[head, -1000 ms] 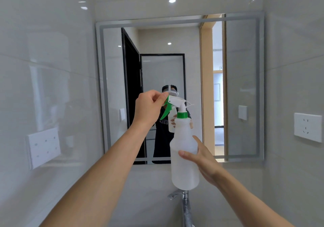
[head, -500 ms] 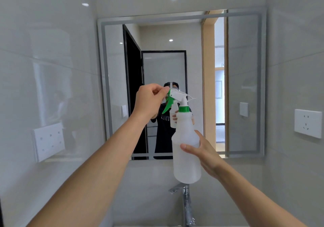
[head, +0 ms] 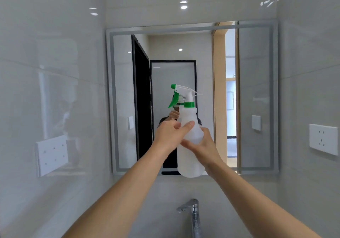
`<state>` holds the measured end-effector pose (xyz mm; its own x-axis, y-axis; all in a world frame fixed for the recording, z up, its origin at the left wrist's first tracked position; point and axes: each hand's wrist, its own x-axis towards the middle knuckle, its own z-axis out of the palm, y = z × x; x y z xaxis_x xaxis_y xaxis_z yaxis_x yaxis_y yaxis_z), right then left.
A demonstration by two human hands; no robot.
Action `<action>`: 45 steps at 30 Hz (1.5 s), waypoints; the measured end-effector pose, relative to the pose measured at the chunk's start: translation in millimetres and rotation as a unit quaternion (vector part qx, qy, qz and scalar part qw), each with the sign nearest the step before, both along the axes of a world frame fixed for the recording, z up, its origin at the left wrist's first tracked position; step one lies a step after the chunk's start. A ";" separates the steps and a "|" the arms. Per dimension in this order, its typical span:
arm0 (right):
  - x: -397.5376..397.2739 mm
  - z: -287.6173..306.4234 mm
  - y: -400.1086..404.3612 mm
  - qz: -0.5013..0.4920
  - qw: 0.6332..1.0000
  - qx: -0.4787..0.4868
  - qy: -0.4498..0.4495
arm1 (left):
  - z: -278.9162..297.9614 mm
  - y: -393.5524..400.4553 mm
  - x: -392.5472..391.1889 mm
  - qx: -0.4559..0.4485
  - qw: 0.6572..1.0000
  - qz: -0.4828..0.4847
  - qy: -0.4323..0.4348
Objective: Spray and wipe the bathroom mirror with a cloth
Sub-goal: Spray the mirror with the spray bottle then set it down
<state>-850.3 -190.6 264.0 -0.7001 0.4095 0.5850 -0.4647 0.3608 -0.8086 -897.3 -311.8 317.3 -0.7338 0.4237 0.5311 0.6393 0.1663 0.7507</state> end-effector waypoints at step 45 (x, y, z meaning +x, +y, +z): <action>-72.4 91.8 -107.5 0.198 0.974 0.107 -0.007 | 130.4 -103.2 -44.1 0.215 0.977 0.011 0.013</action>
